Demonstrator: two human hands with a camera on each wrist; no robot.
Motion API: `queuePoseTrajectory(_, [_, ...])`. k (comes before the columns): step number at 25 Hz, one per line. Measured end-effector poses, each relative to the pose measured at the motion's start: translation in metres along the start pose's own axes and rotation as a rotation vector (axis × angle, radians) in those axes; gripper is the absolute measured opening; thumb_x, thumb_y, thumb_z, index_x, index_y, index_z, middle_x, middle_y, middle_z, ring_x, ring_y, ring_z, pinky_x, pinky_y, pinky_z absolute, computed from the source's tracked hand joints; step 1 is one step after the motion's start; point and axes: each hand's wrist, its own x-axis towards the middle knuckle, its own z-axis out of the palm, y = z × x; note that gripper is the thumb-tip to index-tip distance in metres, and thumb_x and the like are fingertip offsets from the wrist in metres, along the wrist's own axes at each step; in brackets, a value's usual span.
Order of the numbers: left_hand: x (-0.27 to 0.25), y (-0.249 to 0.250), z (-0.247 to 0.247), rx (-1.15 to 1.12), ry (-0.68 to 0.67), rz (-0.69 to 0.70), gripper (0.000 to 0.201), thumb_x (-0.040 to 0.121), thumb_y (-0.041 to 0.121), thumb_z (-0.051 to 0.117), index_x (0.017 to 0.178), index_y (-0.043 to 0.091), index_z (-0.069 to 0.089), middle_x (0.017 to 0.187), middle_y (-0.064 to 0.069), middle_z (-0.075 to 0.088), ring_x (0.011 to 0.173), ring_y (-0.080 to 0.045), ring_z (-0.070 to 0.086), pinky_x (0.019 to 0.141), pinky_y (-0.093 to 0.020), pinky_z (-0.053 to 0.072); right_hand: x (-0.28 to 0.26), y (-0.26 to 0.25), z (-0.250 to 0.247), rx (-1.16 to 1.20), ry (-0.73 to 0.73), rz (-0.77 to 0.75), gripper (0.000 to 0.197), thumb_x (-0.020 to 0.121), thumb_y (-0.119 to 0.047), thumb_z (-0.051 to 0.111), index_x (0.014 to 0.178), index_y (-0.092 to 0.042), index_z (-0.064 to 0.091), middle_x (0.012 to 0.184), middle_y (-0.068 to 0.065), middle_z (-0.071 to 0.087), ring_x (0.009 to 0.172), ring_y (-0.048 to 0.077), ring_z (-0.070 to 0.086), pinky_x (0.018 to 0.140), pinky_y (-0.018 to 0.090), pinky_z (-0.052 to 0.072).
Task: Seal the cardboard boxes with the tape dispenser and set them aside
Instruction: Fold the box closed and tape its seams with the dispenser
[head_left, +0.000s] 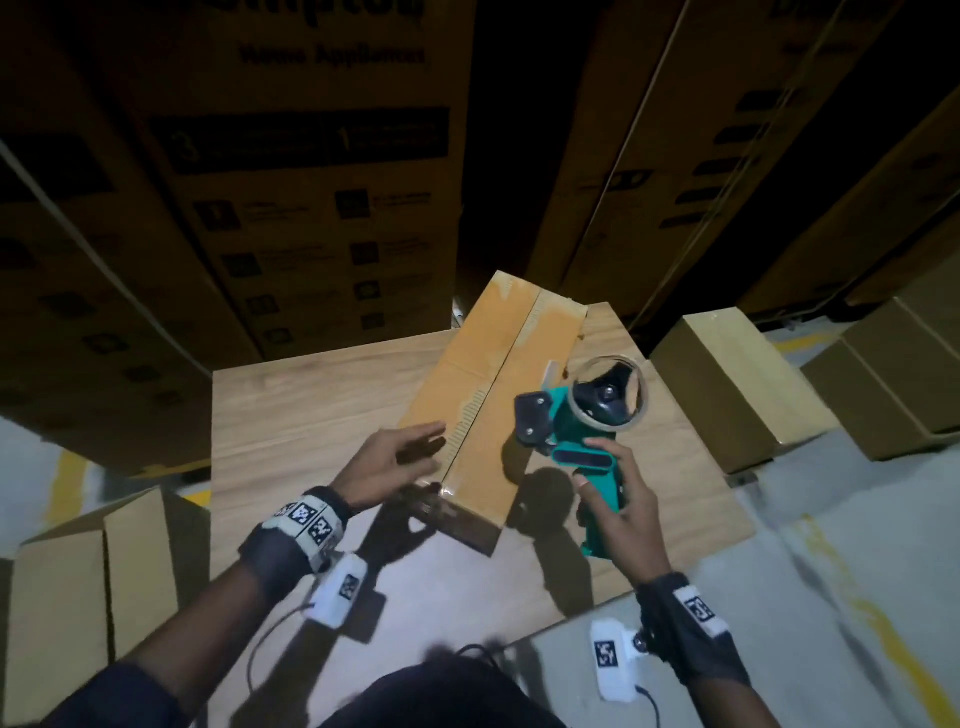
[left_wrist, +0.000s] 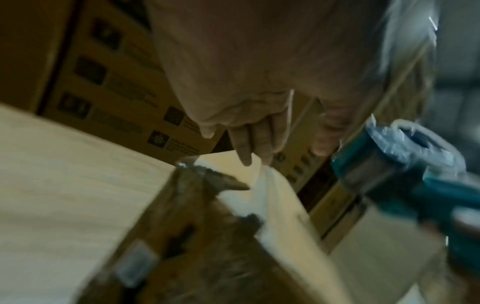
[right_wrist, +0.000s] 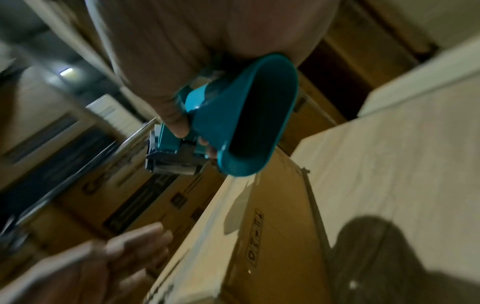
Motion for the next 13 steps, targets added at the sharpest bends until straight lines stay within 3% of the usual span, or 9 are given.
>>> queuePoseTrajectory(2, [-0.009,0.021,-0.006,-0.499,0.162,-0.102,0.040,0.095,0.036,0.067,0.132,0.020,0.068,0.127,0.004,0.072,0.119,-0.015,0.066,0.111,-0.046,0.048,-0.005,-0.003,0.010,-0.212,-0.029,-0.237,0.036,0.096,-0.016,0.067,0.129,-0.029,0.059,0.110,-0.005,0.069,0.092,0.012,0.067,0.079,0.021,0.056])
queuePoseTrajectory(3, [-0.010,0.029,-0.011,-0.683,0.160,-0.176,0.041,0.097,0.040,0.062,0.126,0.013,0.070,0.121,-0.001,0.075,0.115,-0.019,0.070,0.105,-0.044,0.052,-0.006,-0.004,0.016,-0.304,-0.040,-0.331,0.034,0.094,-0.016,0.067,0.127,-0.025,0.061,0.110,-0.003,0.068,0.093,0.012,0.066,0.079,0.016,0.052])
queuePoseTrajectory(5, [-0.010,0.037,-0.021,-0.862,0.072,-0.263,0.054,0.100,0.050,0.052,0.125,0.006,0.067,0.119,-0.011,0.074,0.105,-0.022,0.073,0.091,-0.032,0.059,-0.005,-0.007,0.028,-0.449,-0.075,-0.446,0.034,0.089,-0.014,0.068,0.123,-0.019,0.063,0.108,0.001,0.066,0.089,0.016,0.065,0.072,0.016,0.048])
queuePoseTrajectory(7, [-0.014,0.039,-0.024,-0.960,-0.027,-0.277,0.077,0.090,0.068,0.059,0.128,0.002,0.066,0.120,-0.014,0.070,0.094,-0.020,0.070,0.080,-0.026,0.059,-0.003,-0.011,0.038,-0.560,-0.104,-0.526,0.038,0.085,-0.015,0.069,0.122,-0.020,0.060,0.108,0.003,0.064,0.081,0.017,0.062,0.062,0.021,0.047])
queuePoseTrajectory(10, [-0.024,0.030,-0.018,-1.090,-0.068,-0.255,0.101,0.081,0.080,0.061,0.137,-0.003,0.058,0.129,-0.022,0.059,0.107,-0.025,0.059,0.092,-0.031,0.056,0.001,-0.014,0.043,-0.637,-0.128,-0.586,0.042,0.082,-0.020,0.070,0.121,-0.025,0.054,0.110,0.005,0.063,0.072,0.018,0.061,0.052,0.024,0.048])
queuePoseTrajectory(13, [-0.031,0.029,-0.007,-1.217,-0.095,-0.317,0.091,0.092,0.076,0.046,0.130,-0.005,0.063,0.134,-0.029,0.062,0.120,-0.035,0.063,0.107,-0.042,0.050,0.001,-0.014,0.049,-0.645,-0.148,-0.625,0.040,0.083,-0.021,0.069,0.121,-0.024,0.056,0.110,0.006,0.064,0.072,0.015,0.060,0.054,0.019,0.043])
